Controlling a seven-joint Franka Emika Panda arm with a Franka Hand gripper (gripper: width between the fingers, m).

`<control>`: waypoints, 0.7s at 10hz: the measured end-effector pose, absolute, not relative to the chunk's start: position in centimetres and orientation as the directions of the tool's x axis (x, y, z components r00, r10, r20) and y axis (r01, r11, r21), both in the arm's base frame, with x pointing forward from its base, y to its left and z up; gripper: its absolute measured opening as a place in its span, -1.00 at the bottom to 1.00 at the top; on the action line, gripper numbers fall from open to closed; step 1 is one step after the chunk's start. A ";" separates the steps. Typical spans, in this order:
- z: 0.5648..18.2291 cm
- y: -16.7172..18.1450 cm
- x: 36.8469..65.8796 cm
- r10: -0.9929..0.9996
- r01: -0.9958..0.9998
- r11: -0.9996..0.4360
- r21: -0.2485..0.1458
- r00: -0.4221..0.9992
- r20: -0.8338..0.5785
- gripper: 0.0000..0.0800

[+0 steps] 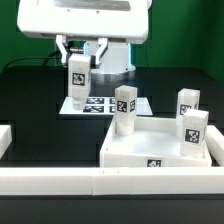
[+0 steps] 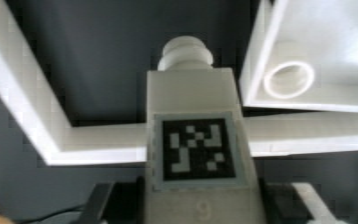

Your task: Assemble square table

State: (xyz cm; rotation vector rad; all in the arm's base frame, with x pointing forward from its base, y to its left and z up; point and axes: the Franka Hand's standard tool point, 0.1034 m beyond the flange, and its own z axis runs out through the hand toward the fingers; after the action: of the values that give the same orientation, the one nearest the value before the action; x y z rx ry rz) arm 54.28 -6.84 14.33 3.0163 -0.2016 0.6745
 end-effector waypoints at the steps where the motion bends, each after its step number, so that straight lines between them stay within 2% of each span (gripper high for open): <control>1: 15.0 -5.5 55.6 -0.105 -0.118 -0.993 0.002 0.892 0.439 -0.29; 2: 15.3 -4.5 56.9 -0.085 -0.100 -0.995 0.008 0.881 0.465 -0.29; 4: 15.1 -3.6 58.4 -0.029 -0.065 -0.997 0.051 0.854 0.520 -0.29; 7: 14.8 -3.8 58.2 -0.037 -0.071 -0.996 0.046 0.859 0.510 -0.29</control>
Offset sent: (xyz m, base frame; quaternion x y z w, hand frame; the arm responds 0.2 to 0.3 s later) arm 0.0426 0.0411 -0.0001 0.0411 0.1095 -0.0656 0.9910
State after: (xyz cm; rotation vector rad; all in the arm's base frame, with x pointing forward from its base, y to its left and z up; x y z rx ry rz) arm 58.18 -3.82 14.83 2.9682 -0.0862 0.8123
